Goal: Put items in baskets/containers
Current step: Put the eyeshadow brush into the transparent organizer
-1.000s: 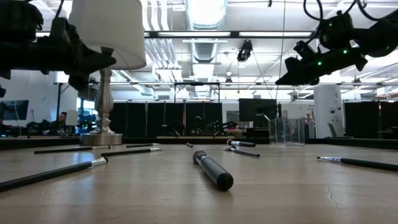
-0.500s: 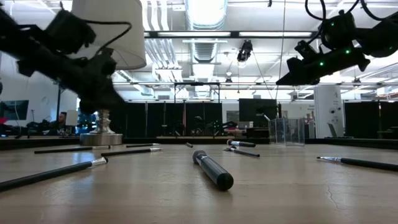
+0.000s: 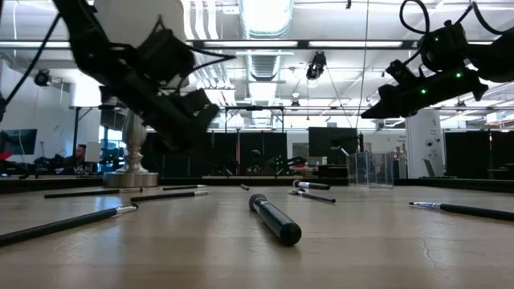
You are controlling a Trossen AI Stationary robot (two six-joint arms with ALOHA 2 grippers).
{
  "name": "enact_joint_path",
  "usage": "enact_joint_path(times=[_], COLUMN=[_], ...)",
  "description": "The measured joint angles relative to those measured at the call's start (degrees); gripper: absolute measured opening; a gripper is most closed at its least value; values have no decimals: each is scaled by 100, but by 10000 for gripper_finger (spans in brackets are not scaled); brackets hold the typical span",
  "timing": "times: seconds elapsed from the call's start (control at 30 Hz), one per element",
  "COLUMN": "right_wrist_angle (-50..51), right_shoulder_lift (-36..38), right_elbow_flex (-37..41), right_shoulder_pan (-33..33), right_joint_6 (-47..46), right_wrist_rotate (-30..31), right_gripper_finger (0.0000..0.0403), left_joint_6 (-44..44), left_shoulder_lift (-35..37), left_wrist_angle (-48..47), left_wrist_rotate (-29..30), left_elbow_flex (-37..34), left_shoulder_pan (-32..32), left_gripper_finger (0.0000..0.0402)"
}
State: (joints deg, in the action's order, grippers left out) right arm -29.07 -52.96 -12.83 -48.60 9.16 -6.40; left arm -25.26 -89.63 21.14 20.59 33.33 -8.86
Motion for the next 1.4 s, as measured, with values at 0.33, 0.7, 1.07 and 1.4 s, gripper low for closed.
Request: enact_joint_path(times=[0.33,0.7,1.07,1.4], right_wrist_angle=[13,21,21,19], right_shoulder_lift=[173,226,230,230], right_elbow_flex=[141,193,239,239], right_shoulder_pan=[0,26,131,162], right_joint_6=[-17,-294,-360,-331], right_wrist_rotate=[-17,-378,-421,-421], right_gripper_finger=[8,8,8,8], left_joint_6=[-637,-1085,-824,-981], left_shoulder_lift=[-223,-205,-53,659], left_wrist_angle=[-913,-2031,-1966,-1108], left_wrist_rotate=[834,1623,1093,438], left_elbow_flex=[390,381,155,-741], left_shoulder_pan=[-352,-348,-722,-1052], left_gripper_finger=[0,44,51,51])
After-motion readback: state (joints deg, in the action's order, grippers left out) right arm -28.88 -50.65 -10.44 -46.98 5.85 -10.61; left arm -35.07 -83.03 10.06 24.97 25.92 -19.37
